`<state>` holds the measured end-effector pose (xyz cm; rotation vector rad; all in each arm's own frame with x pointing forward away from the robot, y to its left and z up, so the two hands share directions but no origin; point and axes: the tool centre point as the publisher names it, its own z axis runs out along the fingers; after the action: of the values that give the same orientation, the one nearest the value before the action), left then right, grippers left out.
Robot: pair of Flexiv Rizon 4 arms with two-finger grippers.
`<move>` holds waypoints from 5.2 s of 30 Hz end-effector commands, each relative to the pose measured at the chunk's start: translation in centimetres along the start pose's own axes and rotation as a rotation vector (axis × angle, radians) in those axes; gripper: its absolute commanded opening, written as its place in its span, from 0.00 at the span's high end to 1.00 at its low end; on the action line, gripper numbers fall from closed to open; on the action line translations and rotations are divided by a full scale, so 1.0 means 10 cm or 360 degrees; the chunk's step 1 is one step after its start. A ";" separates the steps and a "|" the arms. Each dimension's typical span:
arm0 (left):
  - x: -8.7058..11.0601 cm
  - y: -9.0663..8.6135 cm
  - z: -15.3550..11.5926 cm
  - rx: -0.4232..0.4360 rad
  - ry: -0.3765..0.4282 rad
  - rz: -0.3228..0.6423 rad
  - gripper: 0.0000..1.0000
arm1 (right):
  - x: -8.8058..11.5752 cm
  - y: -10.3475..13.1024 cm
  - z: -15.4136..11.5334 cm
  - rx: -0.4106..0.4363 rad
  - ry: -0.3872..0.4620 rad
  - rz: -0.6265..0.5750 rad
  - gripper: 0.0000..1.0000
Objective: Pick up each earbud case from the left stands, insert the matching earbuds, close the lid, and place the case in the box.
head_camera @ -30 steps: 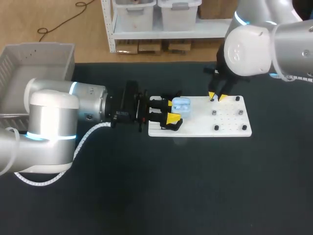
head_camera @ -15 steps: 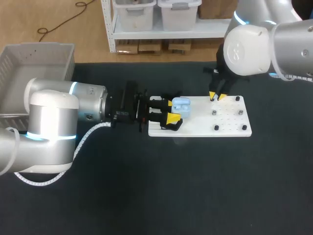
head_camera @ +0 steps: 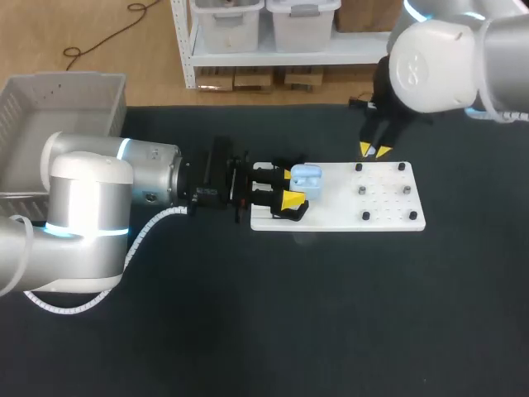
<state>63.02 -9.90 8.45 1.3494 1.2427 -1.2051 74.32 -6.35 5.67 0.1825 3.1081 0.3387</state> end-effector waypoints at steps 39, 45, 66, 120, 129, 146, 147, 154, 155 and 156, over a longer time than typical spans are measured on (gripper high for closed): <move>0.00 0.00 0.00 0.0000 0.0003 0.0000 1.00 | 1.55 1.07 -0.97 0.0142 -0.0053 -0.0212 1.00; 0.00 0.00 0.00 0.0000 0.0003 0.0000 1.00 | 1.57 1.12 -0.92 0.0145 -0.0005 -0.0217 1.00; 0.00 0.00 0.00 0.0000 0.0003 0.0000 1.00 | 1.55 1.21 -0.87 0.0200 0.0016 -0.0344 1.00; 0.00 0.00 0.00 0.0000 0.0003 0.0000 1.00 | 1.47 1.24 -0.53 0.0060 0.0116 -0.0750 1.00; 0.00 0.00 0.00 0.0000 0.0003 0.0000 1.00 | 1.44 1.24 -0.51 0.0054 0.0114 -0.0736 1.00; 0.00 0.00 0.00 0.0000 0.0003 0.0000 1.00 | 1.41 1.23 -0.46 0.0048 0.0133 -0.0723 1.00; 0.00 0.00 0.00 0.0000 0.0003 0.0000 1.00 | 1.41 1.23 -0.46 0.0048 0.0134 -0.0722 1.00; 0.00 0.00 0.00 0.0000 0.0003 0.0000 1.00 | 1.41 1.24 -0.43 0.0048 0.0142 -0.0724 1.00; 0.00 0.00 0.00 0.0000 0.0003 0.0000 1.00 | 1.40 1.24 -0.43 0.0048 0.0143 -0.0724 1.00; 0.00 0.00 0.00 0.0000 0.0003 0.0000 1.00 | 1.40 1.25 -0.43 0.0049 0.0143 -0.0724 1.00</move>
<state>63.02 -9.89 8.43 1.3493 1.2430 -1.2051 61.65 6.34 12.66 -0.5453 3.1110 0.2921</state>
